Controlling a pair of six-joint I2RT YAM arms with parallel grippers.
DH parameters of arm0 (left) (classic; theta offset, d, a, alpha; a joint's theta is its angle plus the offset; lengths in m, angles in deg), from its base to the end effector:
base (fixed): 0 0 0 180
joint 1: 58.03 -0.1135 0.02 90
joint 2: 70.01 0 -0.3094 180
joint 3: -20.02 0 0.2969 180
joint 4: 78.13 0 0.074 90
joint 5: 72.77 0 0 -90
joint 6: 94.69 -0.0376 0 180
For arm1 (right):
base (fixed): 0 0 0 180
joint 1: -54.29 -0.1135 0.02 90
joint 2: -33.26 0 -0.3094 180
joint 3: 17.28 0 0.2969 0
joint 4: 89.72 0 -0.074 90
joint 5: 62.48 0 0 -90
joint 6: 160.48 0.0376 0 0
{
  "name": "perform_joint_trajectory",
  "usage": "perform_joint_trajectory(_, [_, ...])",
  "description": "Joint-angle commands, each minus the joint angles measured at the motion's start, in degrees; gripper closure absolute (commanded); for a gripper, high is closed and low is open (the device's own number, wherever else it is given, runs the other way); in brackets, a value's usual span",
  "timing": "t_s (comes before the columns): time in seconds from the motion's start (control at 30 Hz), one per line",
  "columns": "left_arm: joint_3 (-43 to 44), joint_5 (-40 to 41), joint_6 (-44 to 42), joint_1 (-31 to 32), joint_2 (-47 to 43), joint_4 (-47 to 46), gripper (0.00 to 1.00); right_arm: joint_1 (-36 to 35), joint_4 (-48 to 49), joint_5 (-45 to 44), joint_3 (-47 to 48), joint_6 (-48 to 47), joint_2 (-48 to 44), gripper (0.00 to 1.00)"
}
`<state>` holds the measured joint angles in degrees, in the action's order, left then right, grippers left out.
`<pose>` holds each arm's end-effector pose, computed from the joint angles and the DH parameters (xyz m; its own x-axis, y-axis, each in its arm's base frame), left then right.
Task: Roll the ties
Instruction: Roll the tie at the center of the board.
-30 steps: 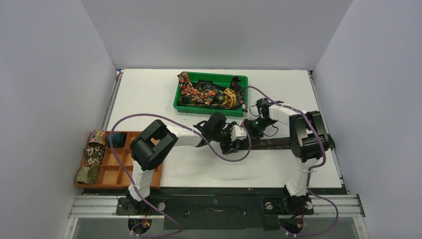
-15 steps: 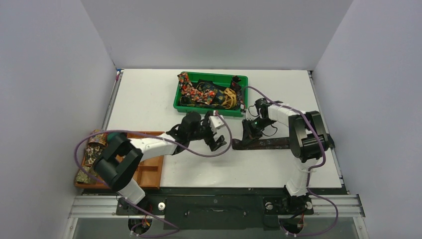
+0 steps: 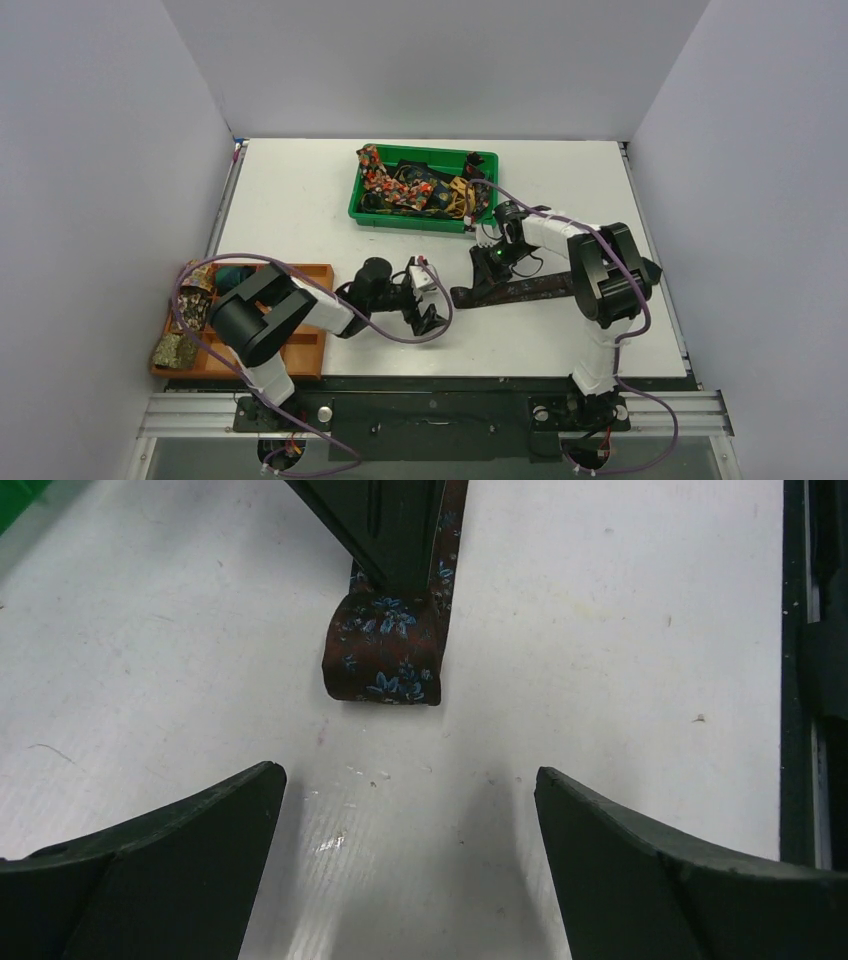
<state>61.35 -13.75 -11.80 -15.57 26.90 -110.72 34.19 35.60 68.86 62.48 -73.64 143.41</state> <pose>0.2251 -0.2322 0.1342 -0.1710 0.3003 -0.9384 0.9569 0.2776 -0.0856 0.3591 0.1579 0.1519 -0.9170 -0.3797 -0.1221 -0.3624 0.6657 0.6523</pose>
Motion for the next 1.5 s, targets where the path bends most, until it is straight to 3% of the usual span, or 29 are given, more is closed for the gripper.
perform_joint_trajectory(0.0, [0.8,-1.6,2.4,0.5,5.8,-16.6,0.07,-0.6,4.8,-4.4,-1.8,1.0,3.4,1.00])
perform_joint_trajectory(0.47, [6.6,4.9,7.5,4.6,29.9,-44.7,0.27,-0.3,6.5,-3.0,-2.7,6.4,7.0,1.00])
perform_joint_trajectory(0.63, [7.9,2.9,9.4,4.5,34.7,-48.3,0.55,-0.2,7.3,-3.7,-2.5,6.9,7.6,1.00])
perform_joint_trajectory(0.77, [6.5,0.8,9.3,4.0,34.3,-48.1,0.70,0.0,8.0,-4.3,-3.1,7.5,7.1,1.00])
perform_joint_trajectory(0.83, [5.2,0.9,9.5,3.7,33.1,-47.1,0.70,0.1,8.5,-4.9,-3.5,7.8,6.4,1.00])
perform_joint_trajectory(0.93, [2.7,2.2,9.7,3.5,31.4,-46.7,0.53,0.7,8.9,-6.2,-4.2,8.5,6.1,1.00])
perform_joint_trajectory(1.0, [1.9,3.0,10.3,3.5,31.1,-46.5,0.48,1.2,8.7,-7.5,-4.7,8.4,6.1,1.00])
perform_joint_trajectory(1.17, [1.8,5.0,11.2,3.6,31.6,-46.7,0.46,2.4,8.1,-9.7,-6.4,7.7,5.2,1.00])
perform_joint_trajectory(1.23, [2.2,3.8,11.1,3.5,31.8,-47.0,0.49,2.6,8.0,-10.1,-6.8,7.7,5.2,1.00])
perform_joint_trajectory(1.47, [2.9,-1.4,10.3,3.4,31.3,-47.2,0.76,2.3,8.0,-9.4,-6.5,7.6,5.3,1.00])
